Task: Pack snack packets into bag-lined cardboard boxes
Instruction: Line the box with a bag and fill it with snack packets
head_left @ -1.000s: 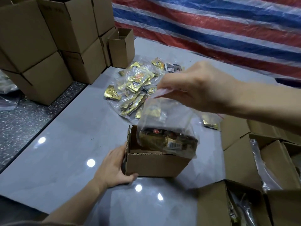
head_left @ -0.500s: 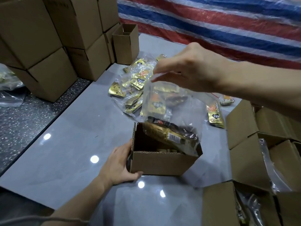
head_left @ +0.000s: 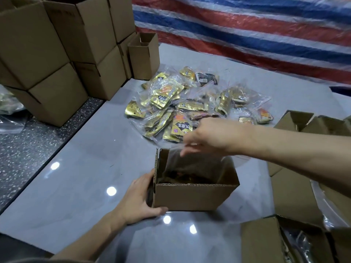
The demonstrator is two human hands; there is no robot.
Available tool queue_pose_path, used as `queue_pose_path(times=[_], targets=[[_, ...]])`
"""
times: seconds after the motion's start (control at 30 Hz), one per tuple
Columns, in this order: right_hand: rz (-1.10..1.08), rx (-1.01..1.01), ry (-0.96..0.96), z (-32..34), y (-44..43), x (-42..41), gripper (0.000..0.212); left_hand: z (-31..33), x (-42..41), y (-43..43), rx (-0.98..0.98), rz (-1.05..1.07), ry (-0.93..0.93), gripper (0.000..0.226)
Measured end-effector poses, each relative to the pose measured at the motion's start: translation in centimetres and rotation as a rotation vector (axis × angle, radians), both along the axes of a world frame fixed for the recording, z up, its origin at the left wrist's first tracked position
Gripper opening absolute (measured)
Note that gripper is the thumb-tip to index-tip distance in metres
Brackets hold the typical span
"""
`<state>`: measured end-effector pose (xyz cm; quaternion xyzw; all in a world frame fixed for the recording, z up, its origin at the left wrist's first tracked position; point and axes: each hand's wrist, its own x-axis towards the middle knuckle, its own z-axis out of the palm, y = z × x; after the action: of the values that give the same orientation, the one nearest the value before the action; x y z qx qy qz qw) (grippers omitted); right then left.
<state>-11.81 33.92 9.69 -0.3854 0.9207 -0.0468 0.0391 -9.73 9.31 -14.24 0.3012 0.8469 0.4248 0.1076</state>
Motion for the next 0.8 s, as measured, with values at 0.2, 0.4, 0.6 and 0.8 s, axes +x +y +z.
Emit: queue_pose_path(times=[0.2, 0.4, 0.6, 0.8], targets=[[-0.333, 0.148, -0.386, -0.6, 0.9, -0.4, 0.033, 2.7, 0.0, -0.6, 0.112, -0.012, -0.142, 0.098], [-0.355, -0.022, -0.750, -0.9, 0.3, 1.6, 0.012, 11.4, 0.4, 1.7, 0.462, 0.171, -0.053, 0.057], [-0.429, 0.023, -0.677, -2.6, -1.3, 1.9, 0.016, 17.3, -0.9, 5.0, 0.035, 0.230, -0.104, 0.045], [-0.628, 0.070, -0.289, -4.4, -1.5, 2.8, 0.016, 17.7, -2.1, 6.5, -0.496, 0.181, -0.108, 0.015]])
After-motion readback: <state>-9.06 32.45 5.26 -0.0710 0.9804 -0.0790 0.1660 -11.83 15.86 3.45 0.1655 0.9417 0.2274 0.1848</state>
